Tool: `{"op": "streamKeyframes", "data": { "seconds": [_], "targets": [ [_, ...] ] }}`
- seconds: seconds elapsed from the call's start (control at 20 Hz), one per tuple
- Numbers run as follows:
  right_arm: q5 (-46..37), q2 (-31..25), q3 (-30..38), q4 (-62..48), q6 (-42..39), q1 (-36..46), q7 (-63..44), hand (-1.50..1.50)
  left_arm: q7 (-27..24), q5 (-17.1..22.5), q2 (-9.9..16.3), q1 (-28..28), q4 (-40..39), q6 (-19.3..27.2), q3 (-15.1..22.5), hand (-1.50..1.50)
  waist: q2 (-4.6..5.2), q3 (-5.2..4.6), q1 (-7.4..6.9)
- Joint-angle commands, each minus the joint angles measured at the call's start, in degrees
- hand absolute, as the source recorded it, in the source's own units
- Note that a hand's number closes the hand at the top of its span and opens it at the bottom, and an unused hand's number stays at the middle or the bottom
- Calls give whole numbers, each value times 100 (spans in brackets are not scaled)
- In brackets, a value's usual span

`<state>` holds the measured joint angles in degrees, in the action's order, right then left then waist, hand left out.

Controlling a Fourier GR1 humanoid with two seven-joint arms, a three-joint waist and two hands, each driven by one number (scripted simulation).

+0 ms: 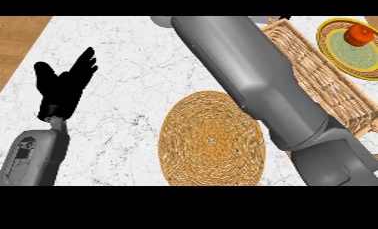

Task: Pick the cupcake from the placemat and place it in the basket

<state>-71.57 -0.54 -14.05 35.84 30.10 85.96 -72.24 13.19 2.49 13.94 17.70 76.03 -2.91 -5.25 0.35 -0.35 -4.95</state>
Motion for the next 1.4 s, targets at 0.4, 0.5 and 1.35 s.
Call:
{"op": "streamKeyframes", "data": {
  "seconds": [0.4, 0.5, 1.35],
  "targets": [
    [-1122, 37, 1275, -1098, 7, 399, -1300, 150, -188, 82, 166, -470, 117, -50, -236, 0, -60, 19, 355],
    [-1299, 51, 1288, -1042, 133, 204, -1300, 150, -131, 46, 140, -417, 72, 36, -249, 0, -65, 24, 439],
    [-2331, -47, 2052, 208, 1149, -1711, -1296, -150, -150, 84, 90, -555, 117, 110, -360, 0, -63, 30, 646]
  ]
}}
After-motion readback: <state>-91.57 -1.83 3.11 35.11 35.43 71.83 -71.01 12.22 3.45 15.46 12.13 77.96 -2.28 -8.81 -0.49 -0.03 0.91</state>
